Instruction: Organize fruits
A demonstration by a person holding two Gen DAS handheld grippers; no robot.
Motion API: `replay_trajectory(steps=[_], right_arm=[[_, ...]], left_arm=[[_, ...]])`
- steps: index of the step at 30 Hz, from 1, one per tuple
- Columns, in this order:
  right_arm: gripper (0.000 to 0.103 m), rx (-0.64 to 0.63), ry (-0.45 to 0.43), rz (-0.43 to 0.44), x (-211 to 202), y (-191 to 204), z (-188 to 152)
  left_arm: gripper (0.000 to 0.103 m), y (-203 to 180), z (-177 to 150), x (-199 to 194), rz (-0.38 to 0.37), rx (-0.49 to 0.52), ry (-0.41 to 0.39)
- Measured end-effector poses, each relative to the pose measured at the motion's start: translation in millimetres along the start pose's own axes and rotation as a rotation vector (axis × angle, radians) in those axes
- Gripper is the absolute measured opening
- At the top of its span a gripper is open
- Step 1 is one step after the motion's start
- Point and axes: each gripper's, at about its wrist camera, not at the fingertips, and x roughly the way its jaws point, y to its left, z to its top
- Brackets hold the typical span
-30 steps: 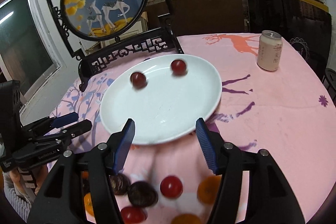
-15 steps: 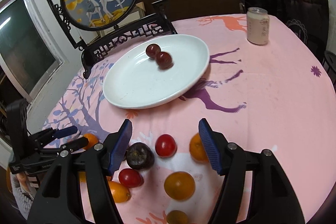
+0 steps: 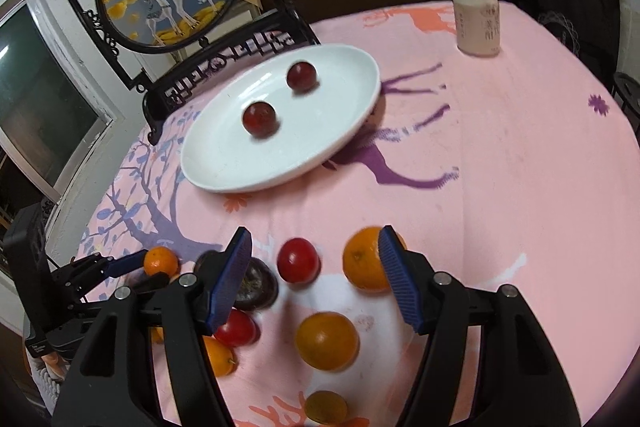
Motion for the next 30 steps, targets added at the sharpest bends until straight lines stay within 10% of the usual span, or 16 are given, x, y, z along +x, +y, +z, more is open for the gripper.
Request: replay_trajectory(steps=[22, 30], right_arm=[[0.066, -0.003, 0.022, -0.212, 15.9, -25.5, -4.3], [0.052, 0.047, 0.061, -0.147, 20.2, -36.1, -8.4]], left_arm=[[0.039, 0.3, -0.8, 3.1, 0.044, 0.012, -0.025], [0.038, -3.0, -1.8, 0.3, 0.036, 0.039, -0.017]])
